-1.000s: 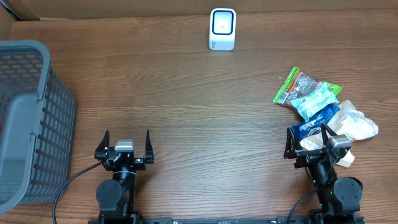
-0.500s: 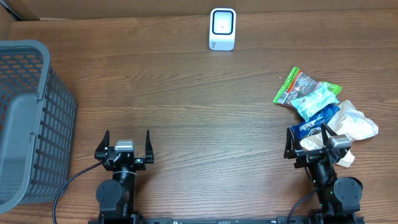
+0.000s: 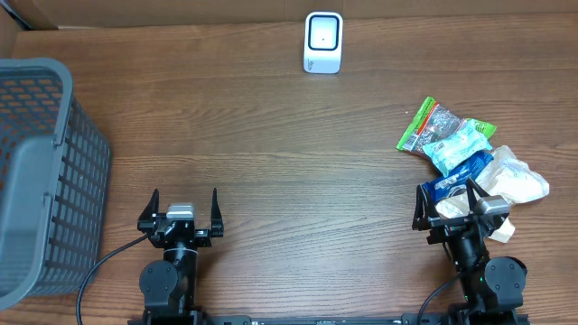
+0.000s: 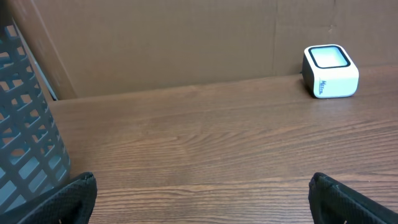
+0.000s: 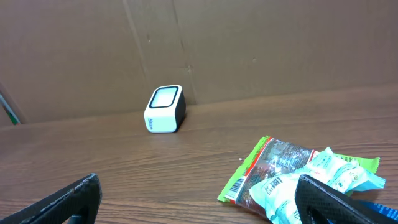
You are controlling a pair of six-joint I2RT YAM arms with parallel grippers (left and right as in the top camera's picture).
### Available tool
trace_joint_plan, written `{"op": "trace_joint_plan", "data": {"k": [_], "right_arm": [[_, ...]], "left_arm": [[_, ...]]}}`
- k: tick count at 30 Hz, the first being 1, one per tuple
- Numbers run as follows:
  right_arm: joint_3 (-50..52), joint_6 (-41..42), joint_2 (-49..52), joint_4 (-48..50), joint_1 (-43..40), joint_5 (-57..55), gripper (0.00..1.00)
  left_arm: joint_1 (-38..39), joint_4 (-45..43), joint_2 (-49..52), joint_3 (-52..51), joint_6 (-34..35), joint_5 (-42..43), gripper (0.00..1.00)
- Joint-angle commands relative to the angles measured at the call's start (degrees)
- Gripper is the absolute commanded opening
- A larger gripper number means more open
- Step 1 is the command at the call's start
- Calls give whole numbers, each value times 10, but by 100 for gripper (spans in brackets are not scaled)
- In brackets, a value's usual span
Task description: Scan the item barcode
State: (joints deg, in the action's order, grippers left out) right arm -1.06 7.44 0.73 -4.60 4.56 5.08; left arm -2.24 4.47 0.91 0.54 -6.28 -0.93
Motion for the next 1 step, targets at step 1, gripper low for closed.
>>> {"op": "trace_joint_plan", "data": {"k": [1], "right_arm": [[6, 0, -6, 3, 3, -5, 100]], "left_arm": [[4, -1, -7, -2, 7, -5, 99]]}}
